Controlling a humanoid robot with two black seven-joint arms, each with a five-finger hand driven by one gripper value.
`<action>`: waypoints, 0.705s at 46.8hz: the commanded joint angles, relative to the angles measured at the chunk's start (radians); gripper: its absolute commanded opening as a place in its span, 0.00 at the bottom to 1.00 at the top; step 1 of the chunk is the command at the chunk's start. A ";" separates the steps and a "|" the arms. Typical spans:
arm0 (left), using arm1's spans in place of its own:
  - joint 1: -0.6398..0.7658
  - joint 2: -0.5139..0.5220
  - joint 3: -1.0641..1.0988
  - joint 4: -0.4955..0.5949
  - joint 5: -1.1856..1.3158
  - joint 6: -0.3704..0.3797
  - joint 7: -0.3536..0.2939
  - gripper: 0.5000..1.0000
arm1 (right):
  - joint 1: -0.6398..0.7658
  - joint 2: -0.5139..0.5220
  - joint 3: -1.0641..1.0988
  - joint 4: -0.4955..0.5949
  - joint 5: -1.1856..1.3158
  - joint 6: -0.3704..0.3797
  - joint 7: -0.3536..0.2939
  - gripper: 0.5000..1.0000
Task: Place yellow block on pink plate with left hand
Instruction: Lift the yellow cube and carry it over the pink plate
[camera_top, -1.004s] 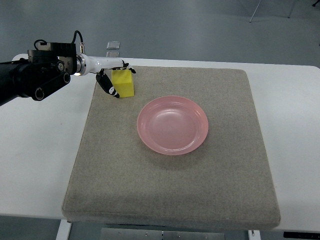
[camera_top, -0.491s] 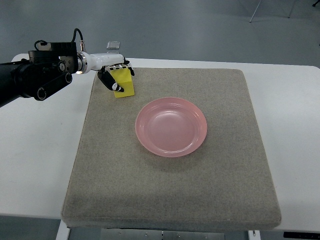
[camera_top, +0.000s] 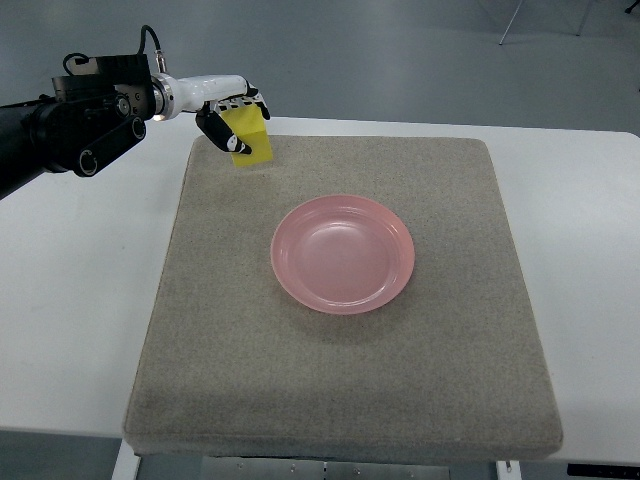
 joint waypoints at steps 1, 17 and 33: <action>-0.019 0.000 -0.002 -0.052 0.000 0.000 0.000 0.20 | 0.000 0.000 0.000 0.000 0.000 0.000 0.000 0.85; -0.068 0.001 -0.003 -0.308 0.015 0.009 0.000 0.21 | 0.000 0.000 0.000 0.000 0.000 0.000 0.000 0.85; -0.077 -0.002 0.004 -0.446 0.034 0.008 0.000 0.22 | 0.000 0.000 0.000 0.000 0.000 0.000 0.000 0.85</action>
